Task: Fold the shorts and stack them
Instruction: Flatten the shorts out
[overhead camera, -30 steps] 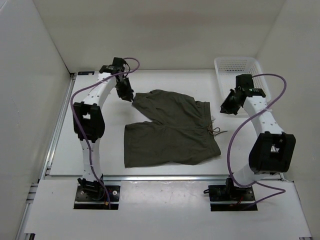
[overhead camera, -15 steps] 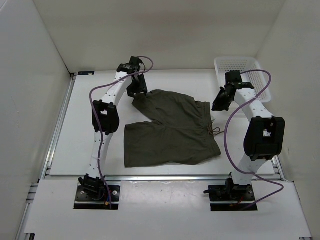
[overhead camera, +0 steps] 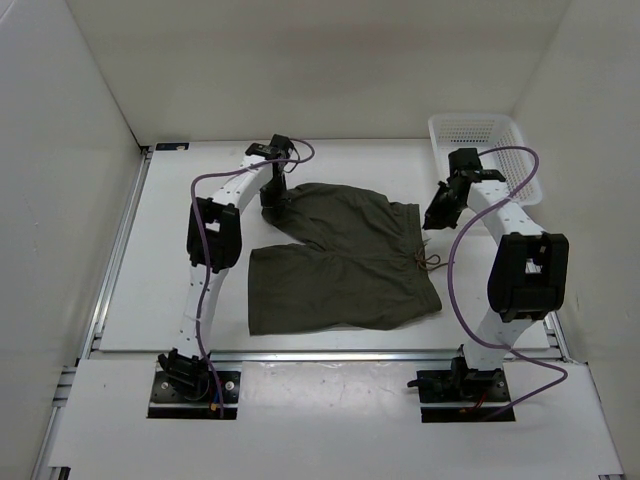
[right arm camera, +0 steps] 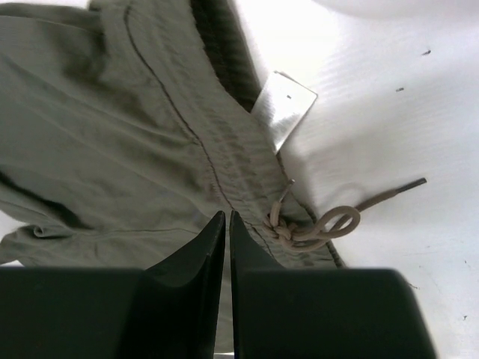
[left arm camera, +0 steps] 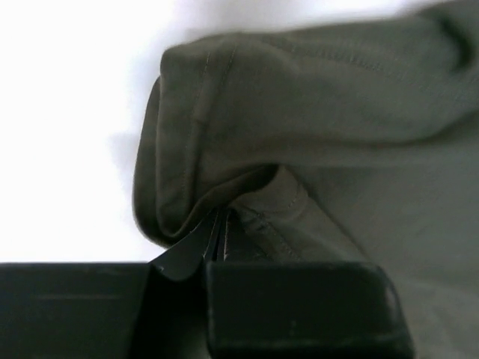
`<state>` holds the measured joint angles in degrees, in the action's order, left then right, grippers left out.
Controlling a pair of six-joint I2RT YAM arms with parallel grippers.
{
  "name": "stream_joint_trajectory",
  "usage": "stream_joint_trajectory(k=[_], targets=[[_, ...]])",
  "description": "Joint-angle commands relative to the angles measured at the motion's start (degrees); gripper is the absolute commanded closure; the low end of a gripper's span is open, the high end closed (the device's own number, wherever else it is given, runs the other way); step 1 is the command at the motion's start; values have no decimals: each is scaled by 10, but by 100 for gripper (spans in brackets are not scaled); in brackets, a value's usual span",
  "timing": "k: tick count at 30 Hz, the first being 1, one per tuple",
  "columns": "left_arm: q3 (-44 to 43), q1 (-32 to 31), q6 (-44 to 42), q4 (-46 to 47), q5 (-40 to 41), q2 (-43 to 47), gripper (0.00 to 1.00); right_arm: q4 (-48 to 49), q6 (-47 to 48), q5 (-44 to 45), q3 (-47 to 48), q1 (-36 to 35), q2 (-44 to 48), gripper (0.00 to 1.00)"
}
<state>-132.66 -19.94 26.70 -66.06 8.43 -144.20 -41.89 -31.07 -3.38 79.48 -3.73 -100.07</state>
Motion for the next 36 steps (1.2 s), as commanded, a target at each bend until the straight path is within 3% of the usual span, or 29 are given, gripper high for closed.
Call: stream_joint_trajectory(k=[1, 11, 17, 20, 24, 27, 32, 33, 34, 35, 36], targets=[[70, 1, 5, 18, 16, 116, 89, 3, 10, 1, -16, 0, 30, 90], [254, 1, 34, 29, 54, 263, 89, -2, 10, 7, -48, 0, 65, 90], [418, 1, 47, 69, 41, 351, 89, -2, 10, 7, -66, 0, 83, 90], [480, 15, 52, 81, 41, 357, 79, -2, 15, 7, -79, 0, 94, 90], [482, 46, 45, 81, 41, 363, 78, 3, 21, 1, -85, 0, 105, 89], [432, 72, 30, 66, 41, 369, 78, 3, 27, -5, -85, 0, 110, 88], [309, 101, 6, 50, -17, 334, 78, -2, 46, -15, -45, -5, 95, 70], [264, 101, 5, 50, -37, 320, 76, -2, 46, -15, -34, -5, 79, 61], [240, 101, 0, 50, -50, 304, 63, -8, 51, -15, -22, -5, 68, 56], [215, 95, 0, 44, -60, 286, 49, -8, 51, -15, 5, -5, 57, 53], [161, 95, -5, 27, -74, 241, 27, -8, 51, -15, 20, -5, 31, 50]])
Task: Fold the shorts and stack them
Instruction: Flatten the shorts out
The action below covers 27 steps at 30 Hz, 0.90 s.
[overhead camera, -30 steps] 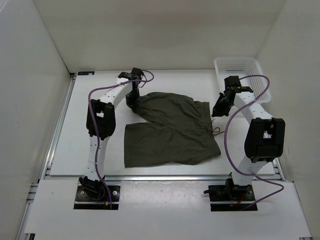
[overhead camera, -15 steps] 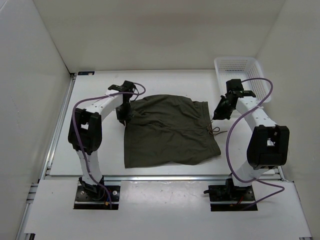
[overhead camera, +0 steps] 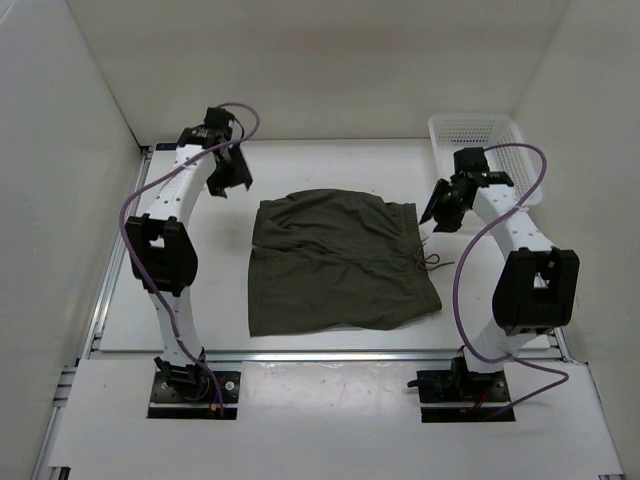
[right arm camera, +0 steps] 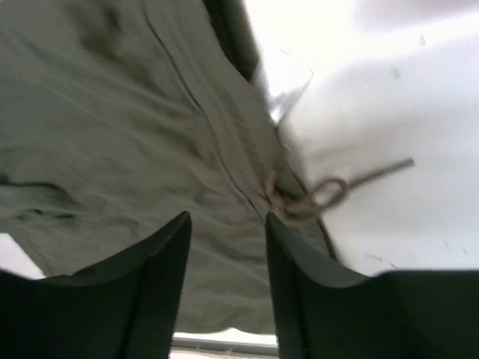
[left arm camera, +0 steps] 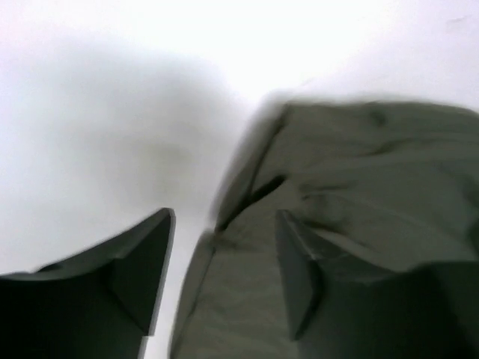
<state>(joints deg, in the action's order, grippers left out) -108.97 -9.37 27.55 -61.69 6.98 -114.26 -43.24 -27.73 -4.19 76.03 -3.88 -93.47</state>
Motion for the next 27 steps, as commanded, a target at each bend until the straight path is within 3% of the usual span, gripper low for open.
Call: stream_joint_trajectory(k=[1, 4, 6, 8, 11, 15, 16, 18, 19, 21, 24, 26, 27], targets=[[-105, -16, -14, -30, -68, -83, 21, 0, 23, -7, 84, -3, -50, 48], [-185, -23, -14, -45, -88, -164, 13, -5, 23, -2, 134, -9, -110, 41], [-204, -23, -14, -45, -99, -200, 13, -11, 23, -2, 189, -9, -162, 40], [-218, -23, -8, -37, -104, -217, 13, -17, 23, -7, 244, -14, -214, 32], [-230, -23, -8, -32, -119, -248, 13, -30, 18, 7, 300, -24, -280, 31], [-244, -23, -8, -32, -132, -263, 22, -63, 11, 40, 380, -41, -340, 33], [-244, -23, -14, -32, -132, -268, 32, -63, 11, 50, 381, -41, -345, 33], [-244, -23, -19, -25, -139, -268, 49, -69, 4, 61, 388, -41, -355, 38], [-244, -23, -19, -25, -145, -268, 70, -69, 4, 61, 388, -41, -356, 40], [-238, -23, -19, -25, -145, -268, 89, -69, -1, 61, 381, -46, -356, 57], [-233, -12, -19, -19, -145, -257, 89, -69, -1, 66, 374, -52, -356, 87], [-221, 4, -19, -19, -145, -238, 89, -62, -1, 66, 374, -52, -349, 99], [-221, 9, -19, -12, -145, -232, 89, -62, -1, 66, 374, -52, -349, 100]])
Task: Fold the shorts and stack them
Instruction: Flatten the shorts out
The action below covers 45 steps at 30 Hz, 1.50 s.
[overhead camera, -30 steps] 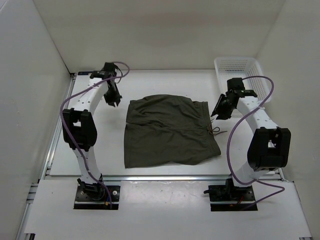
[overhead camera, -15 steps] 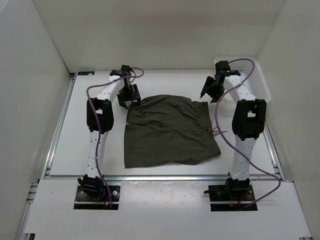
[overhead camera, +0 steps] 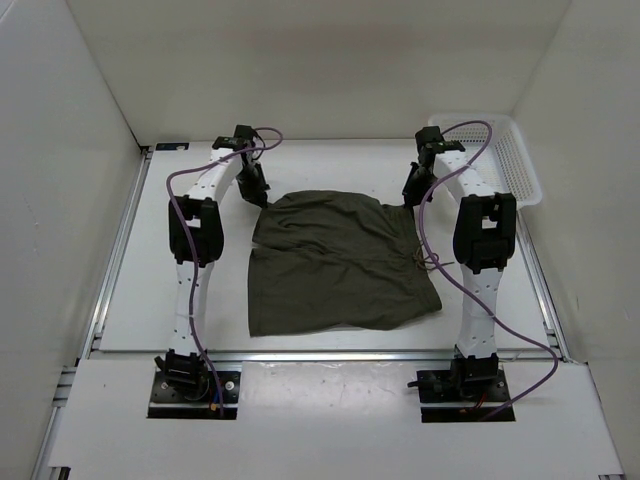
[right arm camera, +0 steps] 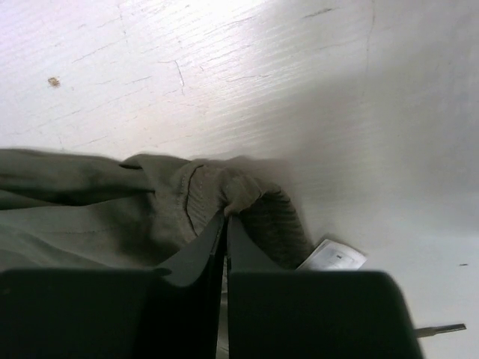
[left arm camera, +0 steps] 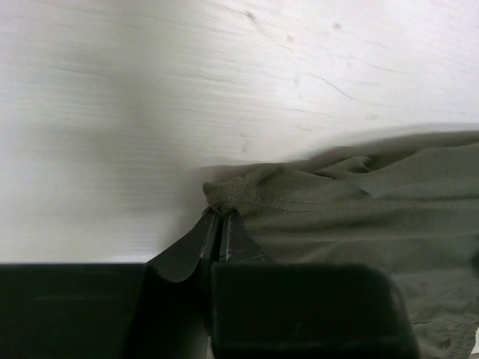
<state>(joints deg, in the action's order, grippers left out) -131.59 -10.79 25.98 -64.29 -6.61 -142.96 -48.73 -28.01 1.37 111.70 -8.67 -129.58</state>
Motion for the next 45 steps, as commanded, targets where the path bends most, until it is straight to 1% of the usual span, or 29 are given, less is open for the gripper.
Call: stream_joint_trajectory(k=[1, 5, 9, 12, 13, 15, 16, 17, 19, 20, 23, 25, 26, 28, 29, 31, 32, 33, 37, 40, 41, 43, 44, 45], targets=[[13, 29, -3, 19, -9, 62, 89, -1, -5, 11, 12, -10, 25, 100], [19, 59, -3, 19, -4, 90, 89, 11, -16, 34, 12, -15, 48, 100], [47, 100, -9, 29, -9, 130, 89, 21, -28, 43, 5, -15, 63, 100], [66, 109, -15, 36, -32, 137, 89, 29, -28, 26, 12, -15, 56, 100], [66, 109, -28, 36, -46, 130, 86, 29, -28, 26, 18, -21, 49, 100], [55, 109, -34, 27, -57, 118, 68, 29, -21, 13, 26, -27, 41, 100], [49, 109, -43, 18, -62, 113, 45, 29, -21, 13, 33, -33, 35, 100], [49, 109, -43, 13, -62, 113, 33, 29, -21, 13, 33, -33, 35, 100], [49, 109, -43, 13, -55, 113, 29, 29, -21, 13, 39, -38, 28, 100], [49, 109, -43, 13, -50, 113, 21, 29, -21, 13, 39, -38, 23, 100], [37, 109, -43, 18, -44, 118, 21, 29, -21, 13, 50, -38, 13, 100], [32, 109, -43, 18, -38, 112, 38, 29, -15, 18, 64, -38, 7, 100], [32, 109, -43, 18, -38, 106, 49, 29, -15, 18, 64, -38, 7, 100], [32, 109, -43, 18, -38, 100, 61, 29, -15, 25, 70, -38, 7, 100], [32, 109, -43, 18, -45, 90, 61, 29, -10, 25, 70, -38, 7, 100], [25, 109, -43, 18, -56, 81, 55, 29, -10, 30, 75, -38, 7, 100], [19, 109, -43, 18, -65, 76, 52, 23, -10, 30, 75, -38, 1, 100], [12, 103, -43, 18, -78, 64, 41, 23, -10, 30, 75, -38, 1, 100], [0, 97, -37, 1, -95, 35, 39, 23, -10, 25, 75, -38, 1, 100], [0, 97, -37, 7, -95, 35, 43, 23, -10, 25, 75, -38, 1, 100], [0, 97, -37, 14, -95, 35, 51, 23, -10, 25, 75, -38, 1, 100], [-13, 97, -31, 29, -95, 29, 62, 23, -10, 25, 75, -38, 1, 100], [-13, 97, -31, 36, -100, 29, 73, 23, -10, 25, 75, -38, 1, 100], [-20, 97, -23, 43, -107, 24, 90, 23, -10, 25, 75, -38, 1, 100]])
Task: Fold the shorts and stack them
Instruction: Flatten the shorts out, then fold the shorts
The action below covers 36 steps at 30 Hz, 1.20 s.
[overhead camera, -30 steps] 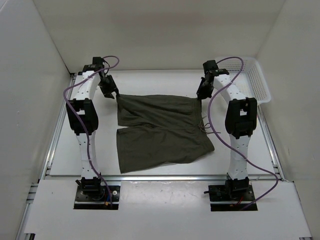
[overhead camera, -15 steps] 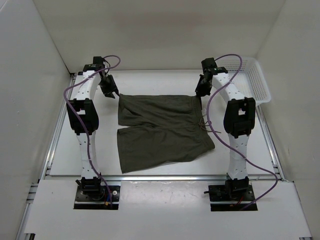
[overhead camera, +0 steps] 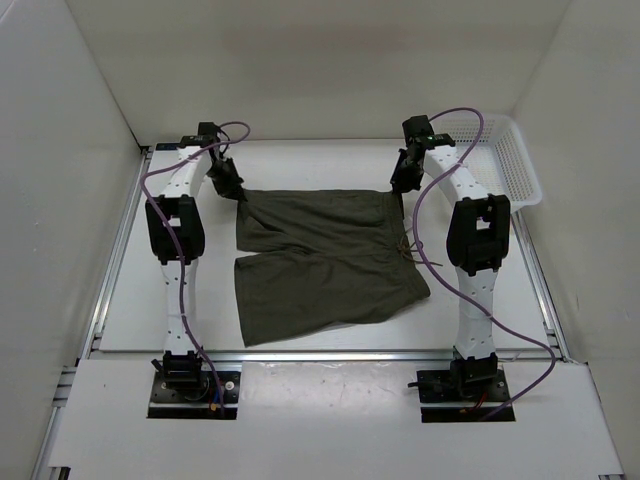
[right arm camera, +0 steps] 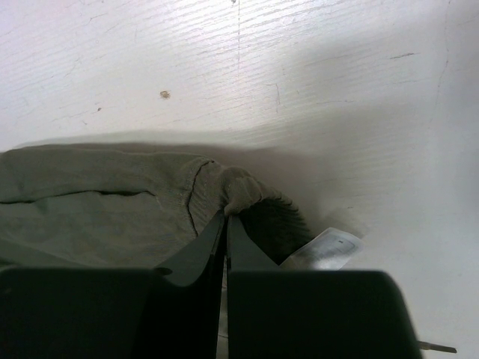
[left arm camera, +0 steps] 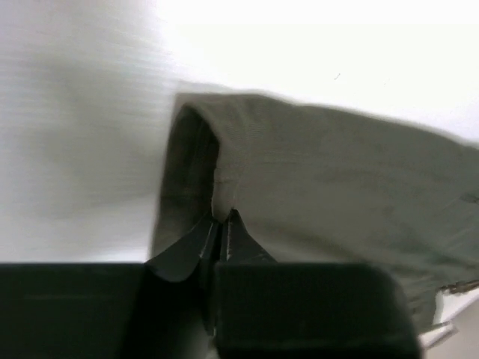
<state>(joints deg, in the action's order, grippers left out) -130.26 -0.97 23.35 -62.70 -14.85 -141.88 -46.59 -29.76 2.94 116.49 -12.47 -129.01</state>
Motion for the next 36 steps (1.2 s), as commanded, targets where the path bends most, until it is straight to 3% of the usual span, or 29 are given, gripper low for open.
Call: stream_joint_trajectory(k=[1, 12, 20, 21, 23, 24, 25, 26, 27, 30, 31, 36], targets=[[-40, -1, 3, 28, -30, 2, 90, 2, 8, 9, 27, 0, -5, 100], [-83, 22, 51, 56, -27, 26, 90, 2, -5, 21, 45, 10, -22, 100], [-141, 35, 57, 57, -38, -44, 90, 2, -5, 10, 139, 16, -75, 100], [-159, 35, 57, 57, -38, -58, 90, 2, -5, -2, 150, 16, -80, 98], [-176, 40, 57, 57, -43, -69, 90, 9, -5, -21, 167, 16, -85, 74], [-184, 40, 57, 57, -50, -74, 85, 9, 2, -29, 167, 16, -85, 57], [-190, 47, 57, 57, -61, -74, 73, 17, 2, -38, 167, 16, -78, 32], [-190, 47, 57, 57, -62, -74, 60, 27, 2, -47, 154, 16, -69, 24], [-190, 52, 57, 57, -62, -68, 38, 33, 8, -52, 145, 16, -60, 20], [-157, 57, 50, 57, -53, -22, 15, 53, 8, -58, 99, 16, -2, 14], [-149, 64, 42, 57, -47, 11, 4, 53, 3, -58, 90, 16, 9, 14], [-75, 80, 20, 19, 13, 130, 0, 53, 3, -82, 30, -7, 100, 16]])
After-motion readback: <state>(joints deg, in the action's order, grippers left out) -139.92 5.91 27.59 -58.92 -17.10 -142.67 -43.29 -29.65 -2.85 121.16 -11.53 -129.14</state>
